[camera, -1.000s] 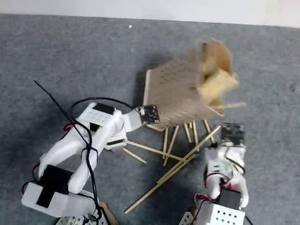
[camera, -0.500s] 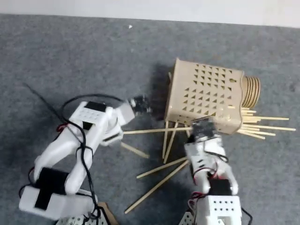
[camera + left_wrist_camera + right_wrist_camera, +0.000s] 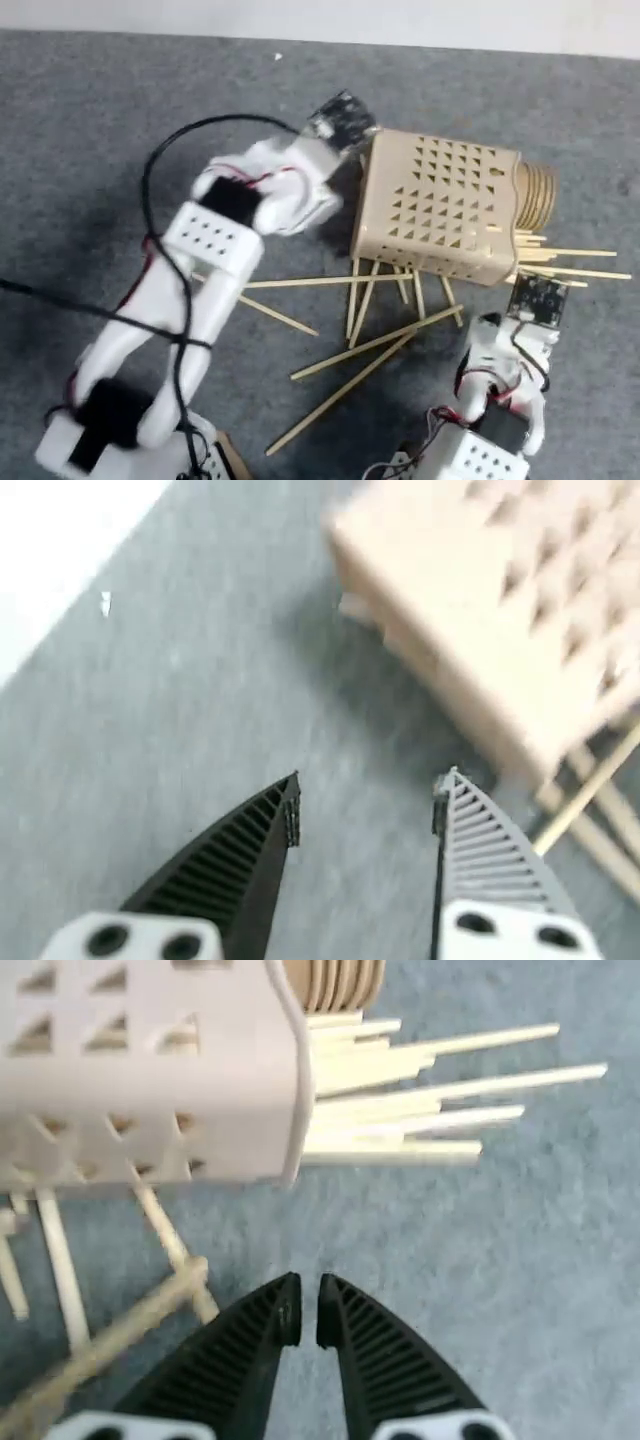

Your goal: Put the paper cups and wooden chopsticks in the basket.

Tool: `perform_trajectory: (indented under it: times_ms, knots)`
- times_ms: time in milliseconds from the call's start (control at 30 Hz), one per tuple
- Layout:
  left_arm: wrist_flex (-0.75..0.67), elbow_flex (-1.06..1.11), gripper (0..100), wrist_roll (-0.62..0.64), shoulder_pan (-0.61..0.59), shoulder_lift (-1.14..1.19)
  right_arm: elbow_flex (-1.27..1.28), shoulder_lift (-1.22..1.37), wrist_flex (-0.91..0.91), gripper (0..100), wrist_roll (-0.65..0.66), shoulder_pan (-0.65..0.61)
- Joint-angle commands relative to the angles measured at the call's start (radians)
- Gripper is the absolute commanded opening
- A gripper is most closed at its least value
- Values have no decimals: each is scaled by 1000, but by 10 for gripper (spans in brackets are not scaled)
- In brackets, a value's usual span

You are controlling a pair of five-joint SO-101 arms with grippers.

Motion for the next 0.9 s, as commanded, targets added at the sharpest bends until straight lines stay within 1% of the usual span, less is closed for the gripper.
perform_trajectory:
  times_ms: [0,100,200,267,367,500,667,733,867]
  knots:
    - [-18,-206,234,66,102,96,59,-4,4,46,12,-8]
    - [-18,-300,234,75,140,225,59,-2,4,46,12,-41]
    - [-18,-386,234,75,145,374,61,-2,4,46,14,-44]
    - [-18,-438,234,75,128,466,61,-2,4,46,14,-44]
    - [-17,-503,234,75,67,573,62,-2,4,46,14,-44]
    - [-18,-539,234,75,-28,616,62,-2,4,46,14,-44]
    - [-18,-533,234,75,-87,628,61,-2,4,46,14,-44]
    - [-21,-516,234,75,-110,628,61,-2,4,46,14,-44]
    - [-74,-453,234,75,-171,628,62,-2,4,46,14,-44]
